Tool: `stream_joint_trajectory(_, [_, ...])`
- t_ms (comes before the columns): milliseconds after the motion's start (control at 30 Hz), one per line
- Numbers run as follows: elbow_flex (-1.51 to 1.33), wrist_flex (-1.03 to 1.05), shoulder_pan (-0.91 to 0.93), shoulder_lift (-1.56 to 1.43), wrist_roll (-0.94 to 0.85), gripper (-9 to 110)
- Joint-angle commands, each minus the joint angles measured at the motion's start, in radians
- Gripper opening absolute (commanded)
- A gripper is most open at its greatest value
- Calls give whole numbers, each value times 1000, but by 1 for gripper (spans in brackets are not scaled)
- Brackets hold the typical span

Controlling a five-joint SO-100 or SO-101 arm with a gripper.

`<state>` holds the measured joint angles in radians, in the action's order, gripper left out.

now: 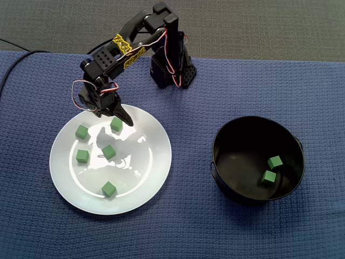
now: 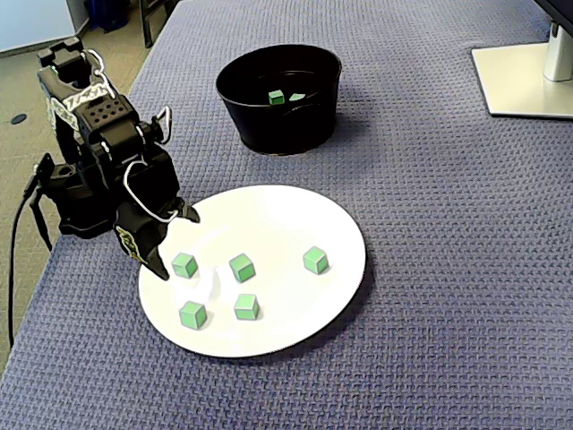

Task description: Pick up the items on the white plate and put them in the black container.

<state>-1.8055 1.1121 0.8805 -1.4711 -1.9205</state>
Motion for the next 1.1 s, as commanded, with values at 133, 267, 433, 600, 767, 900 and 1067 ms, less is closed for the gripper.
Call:
stream_joint_trajectory(133, [-11, -35, 9, 38, 5, 41])
stream_joint_trajectory(267, [-31, -63, 14, 49, 0, 39])
stream_joint_trajectory(433, [-58, -83, 14, 49, -3, 36])
stream_joint_trajectory(600, [-83, -110, 12, 49, 0, 26])
stream_joint_trajectory(767, [-95, -115, 14, 51, -5, 13])
stream_joint_trajectory(900, [-115, -137, 14, 48, 2, 3])
stream_joint_trajectory(1067, [-155, -187, 12, 40, 3, 0])
